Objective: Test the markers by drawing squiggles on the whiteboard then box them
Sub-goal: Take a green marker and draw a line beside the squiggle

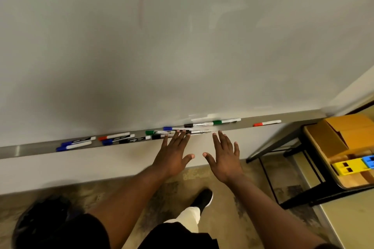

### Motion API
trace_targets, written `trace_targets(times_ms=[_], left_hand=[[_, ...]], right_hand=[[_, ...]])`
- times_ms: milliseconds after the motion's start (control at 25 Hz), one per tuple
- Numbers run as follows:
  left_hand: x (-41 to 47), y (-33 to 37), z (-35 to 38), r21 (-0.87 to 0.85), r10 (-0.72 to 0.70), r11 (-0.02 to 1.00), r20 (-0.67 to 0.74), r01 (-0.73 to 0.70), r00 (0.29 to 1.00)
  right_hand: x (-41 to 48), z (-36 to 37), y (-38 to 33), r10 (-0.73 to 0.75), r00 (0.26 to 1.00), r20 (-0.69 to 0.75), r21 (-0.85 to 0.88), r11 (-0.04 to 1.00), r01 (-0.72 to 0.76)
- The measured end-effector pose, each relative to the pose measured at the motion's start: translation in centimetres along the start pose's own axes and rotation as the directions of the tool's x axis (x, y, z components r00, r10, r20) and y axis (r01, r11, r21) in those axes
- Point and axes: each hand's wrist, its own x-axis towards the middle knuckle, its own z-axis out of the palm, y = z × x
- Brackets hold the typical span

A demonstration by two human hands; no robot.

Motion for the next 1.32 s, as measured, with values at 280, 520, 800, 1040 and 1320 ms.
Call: trace_targets(times_ms=[280, 520, 800, 1040, 1320], left_hand=[[11.2, 3.6, 2.0, -0.006, 0.131, 0.991, 0.09, -0.131, 0.987], [17.2, 6.4, 3.2, 0.014, 0.238, 0.97, 0.147, -0.243, 0.96], [20.0, 8.7, 3.9, 0.031, 0.152, 0.986, 0.222, -0.163, 0.963], [19.8, 11.1, 4.7, -0.007, 0.018, 1.0, 0.17, -0.017, 0.985], [19.3, 12.9, 4.9, 0.017, -0.071, 0.997, 0.116, 0.07, 0.991]], right_hand=[[6.2, -1.7, 7.0, 0.128, 0.99, 0.066, -0.018, 0.992, -0.127], [10.7, -3.1, 11.3, 0.138, 0.984, 0.11, 0.026, 0.99, -0.142], [15.2, -3.1, 14.7, -0.095, 0.985, 0.147, 0.014, 0.995, 0.094], [17.8, -1.5, 16.5, -0.211, 0.972, 0.107, -0.053, 0.975, 0.217], [17.6, -1.2, 17.9, -0.204, 0.978, 0.034, -0.097, 0.974, 0.206]])
